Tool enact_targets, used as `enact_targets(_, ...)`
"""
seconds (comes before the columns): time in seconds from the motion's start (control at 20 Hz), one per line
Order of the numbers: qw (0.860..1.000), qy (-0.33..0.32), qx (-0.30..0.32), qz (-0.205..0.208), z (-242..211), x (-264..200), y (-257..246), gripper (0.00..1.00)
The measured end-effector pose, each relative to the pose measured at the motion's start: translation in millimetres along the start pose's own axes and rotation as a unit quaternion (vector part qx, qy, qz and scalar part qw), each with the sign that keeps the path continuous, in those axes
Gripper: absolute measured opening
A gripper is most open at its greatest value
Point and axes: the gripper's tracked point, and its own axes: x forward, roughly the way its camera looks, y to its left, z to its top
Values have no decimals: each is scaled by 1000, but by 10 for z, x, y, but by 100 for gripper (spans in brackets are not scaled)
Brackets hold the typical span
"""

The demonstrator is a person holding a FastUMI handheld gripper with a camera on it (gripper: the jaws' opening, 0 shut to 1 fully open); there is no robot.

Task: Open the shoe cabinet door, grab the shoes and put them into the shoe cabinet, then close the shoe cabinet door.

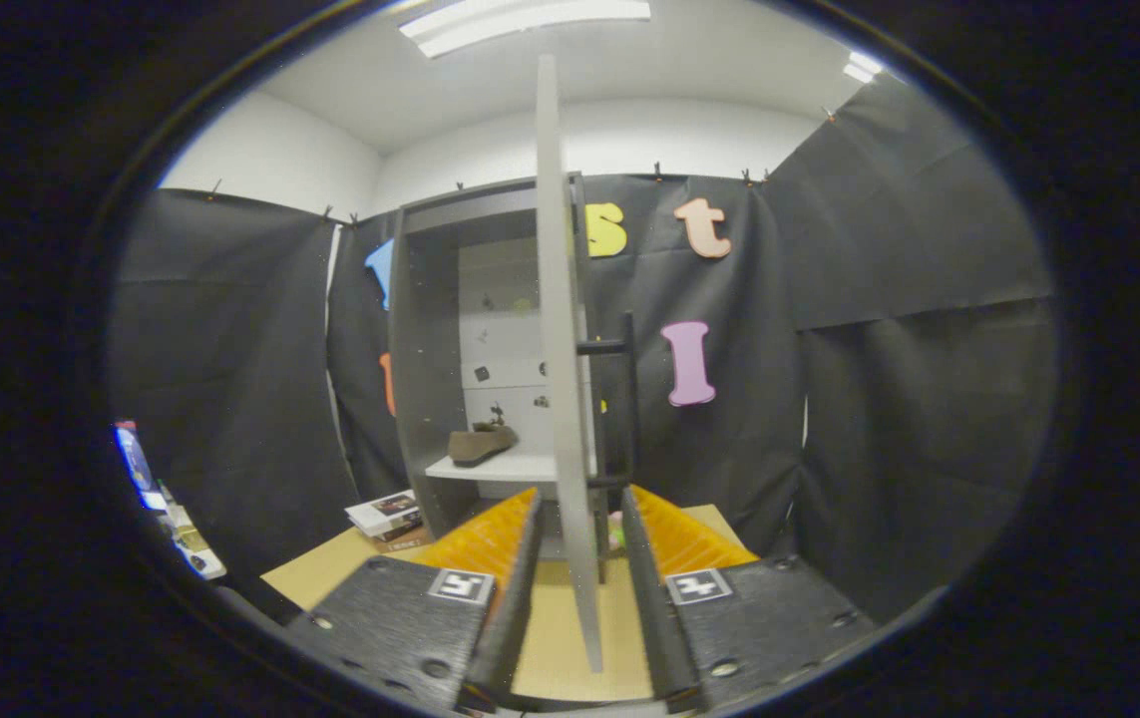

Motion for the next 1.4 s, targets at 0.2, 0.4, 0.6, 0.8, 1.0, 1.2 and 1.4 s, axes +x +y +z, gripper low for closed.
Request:
enact_targets(0.2, 999, -43, 6, -11, -193, -236, 279, 100)
enact_targets(0.4, 998, -49, -25, -43, -523, -189, 416, 100)
enact_targets(0.6, 999, -46, -20, -17, -849, 46, 864, 100)
enact_targets(0.8, 999, -46, -16, -12, -1161, 378, 1064, 100)
enact_targets(1.0, 999, -25, 34, 22, -1566, 801, 1301, 100)
enact_targets(1.2, 1000, 6, 14, 5, -2085, 1266, 1233, 100)
enact_targets(1.4, 998, 53, -42, -1, -2747, 1629, 1315, 100)
